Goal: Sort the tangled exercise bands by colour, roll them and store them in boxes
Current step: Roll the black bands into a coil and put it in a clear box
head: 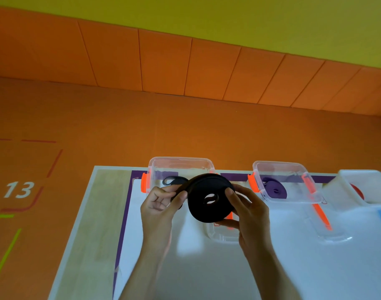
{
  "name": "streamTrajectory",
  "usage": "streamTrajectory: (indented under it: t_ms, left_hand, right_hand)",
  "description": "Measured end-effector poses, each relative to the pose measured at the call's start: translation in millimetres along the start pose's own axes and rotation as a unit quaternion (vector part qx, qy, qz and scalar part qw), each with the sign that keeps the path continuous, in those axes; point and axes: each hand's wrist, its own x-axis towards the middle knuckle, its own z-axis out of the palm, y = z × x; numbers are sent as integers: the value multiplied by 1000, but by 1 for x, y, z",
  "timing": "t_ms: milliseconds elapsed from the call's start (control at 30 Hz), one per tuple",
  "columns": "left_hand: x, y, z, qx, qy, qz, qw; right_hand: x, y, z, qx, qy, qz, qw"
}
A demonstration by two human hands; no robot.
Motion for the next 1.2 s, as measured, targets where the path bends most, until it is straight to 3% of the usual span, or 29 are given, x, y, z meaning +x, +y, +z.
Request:
streamTrajectory:
  t_ms: [167, 267, 500, 933, 1200]
  left_hand:
    - [-6, 3, 12, -65, -19, -53, 996]
    - [-10, 2, 14, -51, -11, -50, 997]
    - [-9, 5, -3, -41, 9, -17, 999]
    - [-14, 49, -17, 10, -26, 51, 998]
    - [-22, 68, -32, 75, -29, 90, 993]
  right_hand:
    - [-4, -2, 2, -32, 5, -38, 999]
    - [-5, 5, 1, -33, 9, -50, 998]
    - [5, -1, -8, -151, -79, -124, 978]
    - [8, -24, 18, -13, -216, -169, 962]
    - [10, -24, 35, -103, -261, -245, 928]
